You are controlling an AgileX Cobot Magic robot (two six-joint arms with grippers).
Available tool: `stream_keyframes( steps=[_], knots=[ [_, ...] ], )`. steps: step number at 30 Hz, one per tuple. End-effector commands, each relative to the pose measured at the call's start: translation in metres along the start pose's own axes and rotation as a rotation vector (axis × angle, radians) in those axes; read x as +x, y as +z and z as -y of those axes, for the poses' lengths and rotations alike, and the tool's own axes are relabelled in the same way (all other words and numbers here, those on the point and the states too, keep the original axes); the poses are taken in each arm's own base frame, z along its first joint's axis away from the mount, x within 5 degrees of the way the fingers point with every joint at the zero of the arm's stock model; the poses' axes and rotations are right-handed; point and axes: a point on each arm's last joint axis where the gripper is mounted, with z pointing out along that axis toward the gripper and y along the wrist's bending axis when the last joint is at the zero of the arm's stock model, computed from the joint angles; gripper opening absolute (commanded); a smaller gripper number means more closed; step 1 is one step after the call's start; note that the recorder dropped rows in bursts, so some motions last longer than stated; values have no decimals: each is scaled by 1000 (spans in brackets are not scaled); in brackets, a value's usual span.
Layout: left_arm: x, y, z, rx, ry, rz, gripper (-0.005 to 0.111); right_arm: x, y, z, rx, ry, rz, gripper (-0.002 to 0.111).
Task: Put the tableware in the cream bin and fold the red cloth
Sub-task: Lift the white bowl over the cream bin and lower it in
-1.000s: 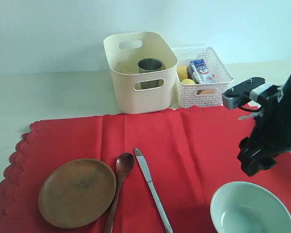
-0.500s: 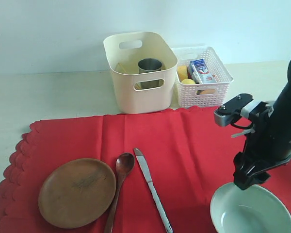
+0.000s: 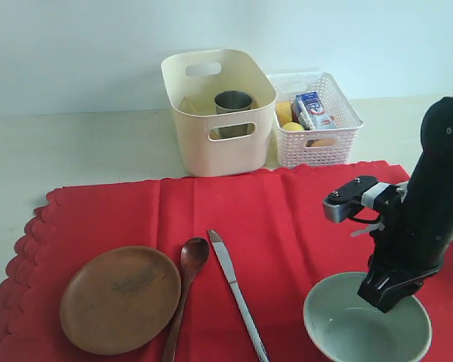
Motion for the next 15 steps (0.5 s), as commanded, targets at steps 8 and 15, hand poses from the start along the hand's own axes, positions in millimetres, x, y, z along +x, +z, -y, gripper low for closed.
stream_keyframes(
  steps=[8, 15],
  knots=[
    [0, 0, 0, 1, -2, 7, 0, -24, -68, -16, -45, -7, 319, 0],
    [0, 0, 0, 1, -2, 7, 0, -25, -106, -28, -31, 42, 571, 0]
  ],
)
